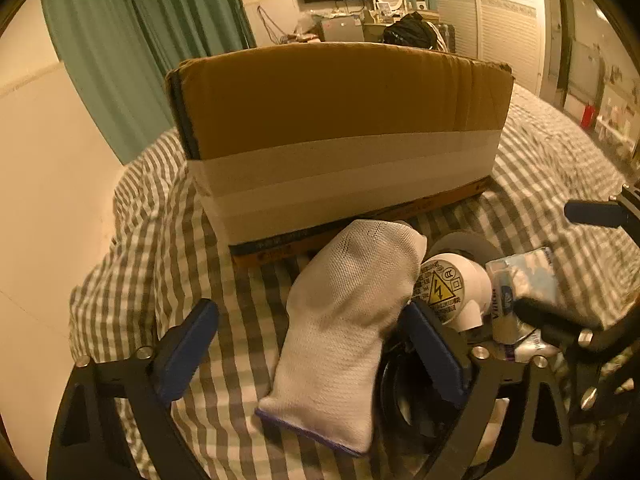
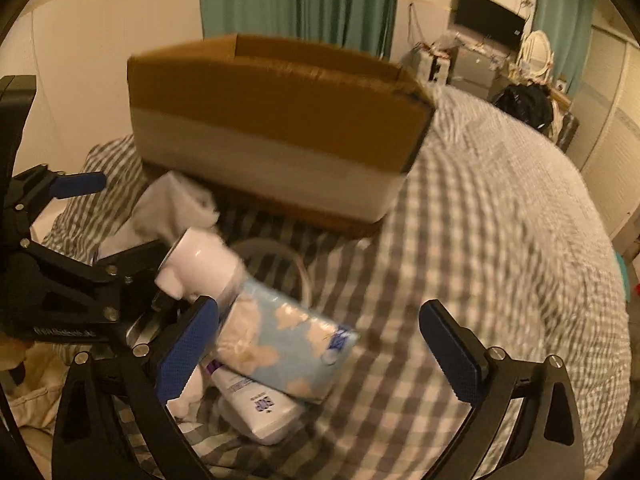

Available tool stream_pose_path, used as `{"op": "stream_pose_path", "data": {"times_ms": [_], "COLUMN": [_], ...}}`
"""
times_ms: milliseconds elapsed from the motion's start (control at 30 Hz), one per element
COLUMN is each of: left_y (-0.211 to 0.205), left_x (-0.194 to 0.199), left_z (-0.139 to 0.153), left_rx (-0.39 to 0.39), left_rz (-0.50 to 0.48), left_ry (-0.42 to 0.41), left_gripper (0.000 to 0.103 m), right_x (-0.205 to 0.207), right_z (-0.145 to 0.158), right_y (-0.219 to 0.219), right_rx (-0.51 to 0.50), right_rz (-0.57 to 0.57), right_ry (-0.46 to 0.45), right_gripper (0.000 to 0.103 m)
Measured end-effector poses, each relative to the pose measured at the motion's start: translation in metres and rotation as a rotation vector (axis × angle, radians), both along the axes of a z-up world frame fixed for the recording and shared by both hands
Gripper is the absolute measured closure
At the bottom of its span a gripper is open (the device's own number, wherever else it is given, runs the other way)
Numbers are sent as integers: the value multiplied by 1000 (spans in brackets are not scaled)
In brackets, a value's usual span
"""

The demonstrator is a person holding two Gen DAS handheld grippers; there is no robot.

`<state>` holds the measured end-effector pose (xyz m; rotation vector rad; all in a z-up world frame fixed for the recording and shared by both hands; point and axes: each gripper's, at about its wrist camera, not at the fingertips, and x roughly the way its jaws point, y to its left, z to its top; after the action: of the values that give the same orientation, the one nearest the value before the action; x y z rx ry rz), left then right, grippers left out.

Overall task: Organize objects
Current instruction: 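Grasp the white sock with the left tool while the right tool grasps the blue tissue pack, then carry the sock and tissue pack over the box and release both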

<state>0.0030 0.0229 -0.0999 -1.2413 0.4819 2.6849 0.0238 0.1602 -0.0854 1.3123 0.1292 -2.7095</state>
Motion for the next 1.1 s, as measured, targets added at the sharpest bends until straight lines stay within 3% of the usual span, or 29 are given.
{"op": "stream_pose_path", "data": {"times_ms": [167,233,333,700,1100], "left_y": [-3,-1,5,3,-1], "left_x": [-2,0,8,11,14], "left_z": [-8,-8,-8,-2,34], "left_rx": [52,62,34,29,73], "left_rz": [-26,-43,-62,-61,-76], "left_ry": [-68,-76,-55,-32,30], "left_gripper": [33,50,57,66,69], "right_x": [-3,-4,-1,2,11], "right_z": [-18,-23,-23,-13,18], "right_y": [-6,-6,-3,-1,1], "right_rx": [-5,-14,-29,-43,-15], "right_rz": [27,29,40,52,34], "right_ry": [-58,-67,-71,-34,62], "right_gripper": [8,8,18,21,22]}}
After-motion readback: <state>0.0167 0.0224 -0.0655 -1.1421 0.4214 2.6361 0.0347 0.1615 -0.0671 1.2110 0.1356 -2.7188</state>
